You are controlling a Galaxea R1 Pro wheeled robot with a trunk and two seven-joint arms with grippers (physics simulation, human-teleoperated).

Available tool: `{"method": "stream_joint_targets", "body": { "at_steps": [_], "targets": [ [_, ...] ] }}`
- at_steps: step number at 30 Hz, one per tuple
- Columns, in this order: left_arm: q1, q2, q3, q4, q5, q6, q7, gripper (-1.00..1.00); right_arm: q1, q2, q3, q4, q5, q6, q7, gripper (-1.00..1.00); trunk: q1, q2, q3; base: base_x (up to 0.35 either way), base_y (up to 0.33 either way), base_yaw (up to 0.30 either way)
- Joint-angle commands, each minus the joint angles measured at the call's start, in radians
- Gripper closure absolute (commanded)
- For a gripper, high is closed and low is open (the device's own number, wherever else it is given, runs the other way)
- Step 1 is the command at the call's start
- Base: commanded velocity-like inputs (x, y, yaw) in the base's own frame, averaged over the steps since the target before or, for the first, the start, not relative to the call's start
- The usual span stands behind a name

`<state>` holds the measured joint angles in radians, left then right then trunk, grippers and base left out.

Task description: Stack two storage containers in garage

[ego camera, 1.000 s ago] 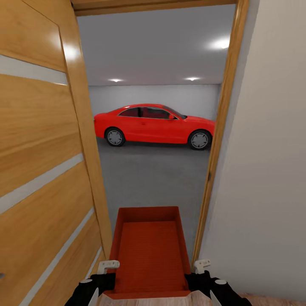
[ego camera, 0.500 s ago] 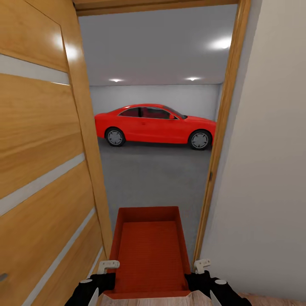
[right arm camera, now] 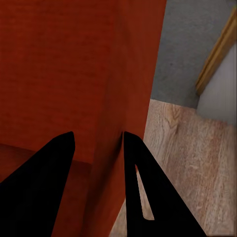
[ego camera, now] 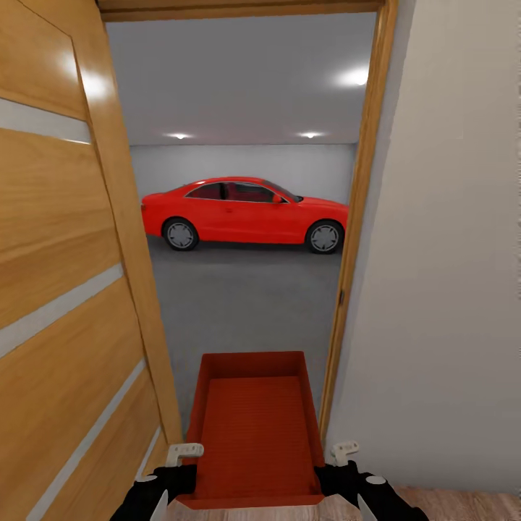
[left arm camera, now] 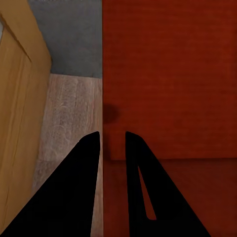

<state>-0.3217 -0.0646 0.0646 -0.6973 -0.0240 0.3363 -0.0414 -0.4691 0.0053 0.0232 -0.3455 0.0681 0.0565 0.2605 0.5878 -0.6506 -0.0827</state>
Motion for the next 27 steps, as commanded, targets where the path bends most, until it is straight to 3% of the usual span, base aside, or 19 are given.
{"method": "stream_joint_targets", "body": {
  "at_steps": [1,6,17,27],
  "targets": [
    [0.0,0.02,0.009,-0.001,-0.027,0.006,0.02,1.0,0.0,-0.001,0.02,-0.004,-0.01,-0.035,0.091,1.0,0.0,-0.002,-0.002,0.0,0.0,-0.083],
    [0.0,0.02,0.009,-0.001,-0.027,0.006,0.02,1.0,0.0,-0.001,0.02,-0.004,-0.01,-0.035,0.092,1.0,0.0,-0.002,-0.002,0.0,0.0,-0.108],
    [0.0,0.02,0.009,-0.001,-0.027,0.007,0.02,1.0,0.0,-0.001,0.02,-0.004,-0.01,-0.035,0.093,1.0,0.0,-0.002,-0.002,0.0,0.0,-0.267],
    [0.0,0.02,0.009,-0.001,-0.027,0.006,0.02,1.0,0.0,-0.001,0.02,-0.004,-0.01,-0.035,0.093,1.0,0.0,-0.002,-0.002,0.0,0.0,-0.068]
  ]
}}
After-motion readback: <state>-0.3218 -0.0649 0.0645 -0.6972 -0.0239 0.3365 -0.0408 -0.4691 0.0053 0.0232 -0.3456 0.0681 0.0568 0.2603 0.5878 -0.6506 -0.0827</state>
